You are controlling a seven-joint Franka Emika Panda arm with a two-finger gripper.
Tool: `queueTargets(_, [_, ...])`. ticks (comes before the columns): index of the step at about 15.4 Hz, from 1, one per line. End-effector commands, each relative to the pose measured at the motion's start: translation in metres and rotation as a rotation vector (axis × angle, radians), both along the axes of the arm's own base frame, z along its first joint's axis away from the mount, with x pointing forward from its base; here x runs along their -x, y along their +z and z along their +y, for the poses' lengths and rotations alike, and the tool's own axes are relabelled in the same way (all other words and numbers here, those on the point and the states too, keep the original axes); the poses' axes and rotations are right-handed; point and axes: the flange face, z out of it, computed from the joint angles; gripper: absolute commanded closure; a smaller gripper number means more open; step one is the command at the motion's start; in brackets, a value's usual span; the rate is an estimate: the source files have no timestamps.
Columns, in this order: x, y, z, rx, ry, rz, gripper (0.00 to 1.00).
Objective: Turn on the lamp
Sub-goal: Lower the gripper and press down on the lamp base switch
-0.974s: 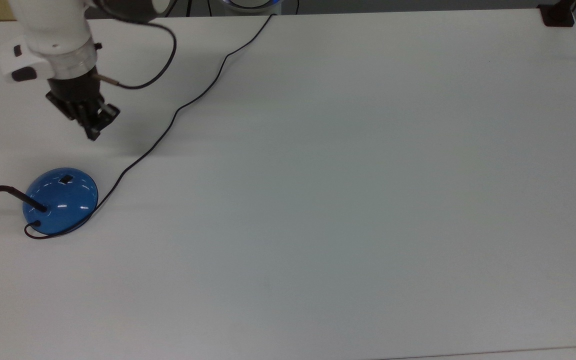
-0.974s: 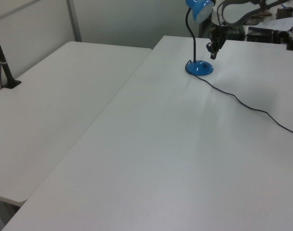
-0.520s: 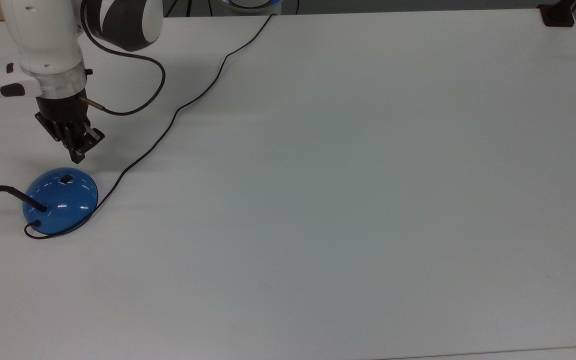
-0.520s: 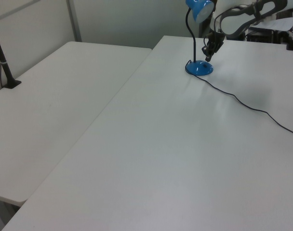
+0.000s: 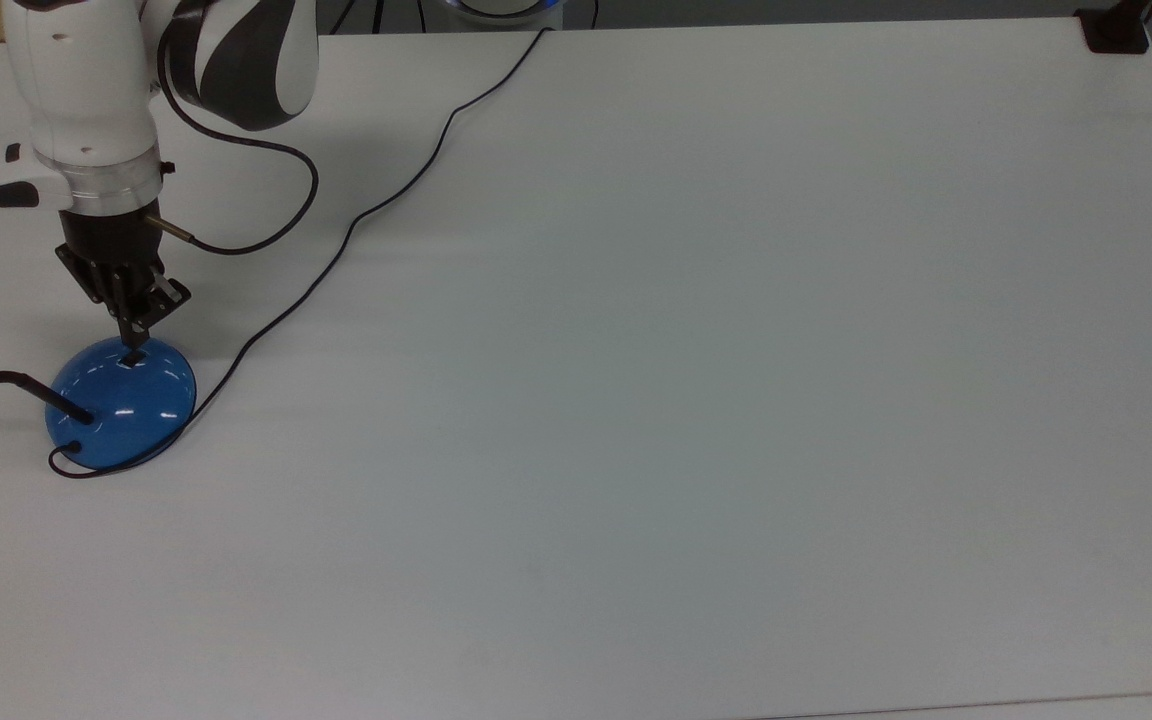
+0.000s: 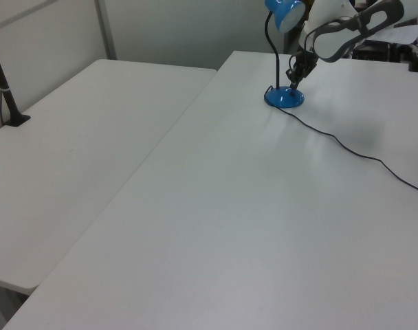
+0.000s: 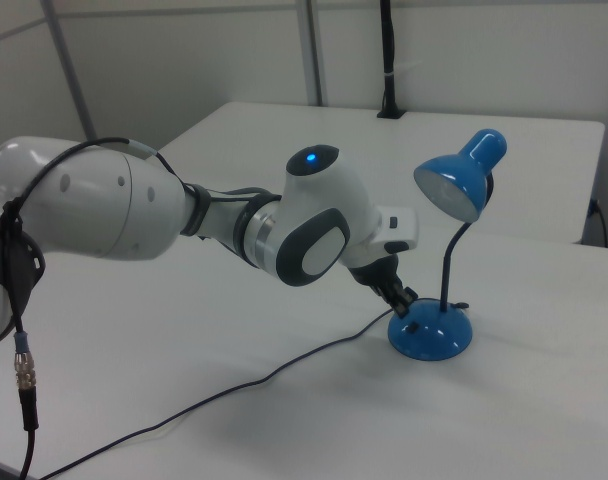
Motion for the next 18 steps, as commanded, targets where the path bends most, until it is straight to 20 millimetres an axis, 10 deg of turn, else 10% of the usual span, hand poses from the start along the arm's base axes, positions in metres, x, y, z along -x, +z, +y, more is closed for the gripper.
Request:
queueTargets(1, [-0.003,-0.005,-0.007,0.032,0.041,-0.009,1.00])
queueTargets(18, [-0.006,-0.024,-0.013,0.053,0.057,-0.029,1.00])
